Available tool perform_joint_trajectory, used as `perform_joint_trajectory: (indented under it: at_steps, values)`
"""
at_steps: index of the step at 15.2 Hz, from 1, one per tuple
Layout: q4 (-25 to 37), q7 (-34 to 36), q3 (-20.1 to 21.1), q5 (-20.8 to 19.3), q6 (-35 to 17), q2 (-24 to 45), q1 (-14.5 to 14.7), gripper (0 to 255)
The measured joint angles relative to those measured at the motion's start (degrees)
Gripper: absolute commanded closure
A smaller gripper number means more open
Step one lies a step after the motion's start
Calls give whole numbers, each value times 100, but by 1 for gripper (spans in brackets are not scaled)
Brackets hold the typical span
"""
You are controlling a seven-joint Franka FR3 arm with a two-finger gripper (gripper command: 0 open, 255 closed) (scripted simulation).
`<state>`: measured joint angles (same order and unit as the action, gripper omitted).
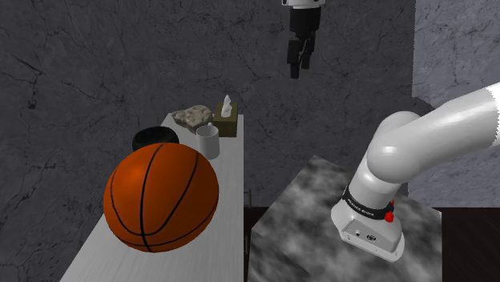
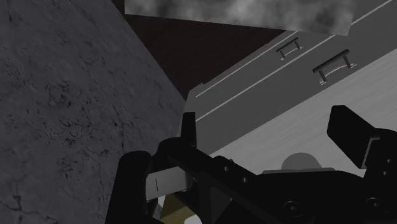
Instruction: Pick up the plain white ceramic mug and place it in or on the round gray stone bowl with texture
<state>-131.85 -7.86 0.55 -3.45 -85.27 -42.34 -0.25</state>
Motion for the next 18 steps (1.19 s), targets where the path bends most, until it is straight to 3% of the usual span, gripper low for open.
perform_joint_trajectory:
  at_steps: [2,9,18]
  values:
    - [-30,41,24,22,-73,36,6,0]
    - [-327,709,485,366,-1141,673,140,0]
    - [-205,1649,1138,567,-2664,2091,266,0]
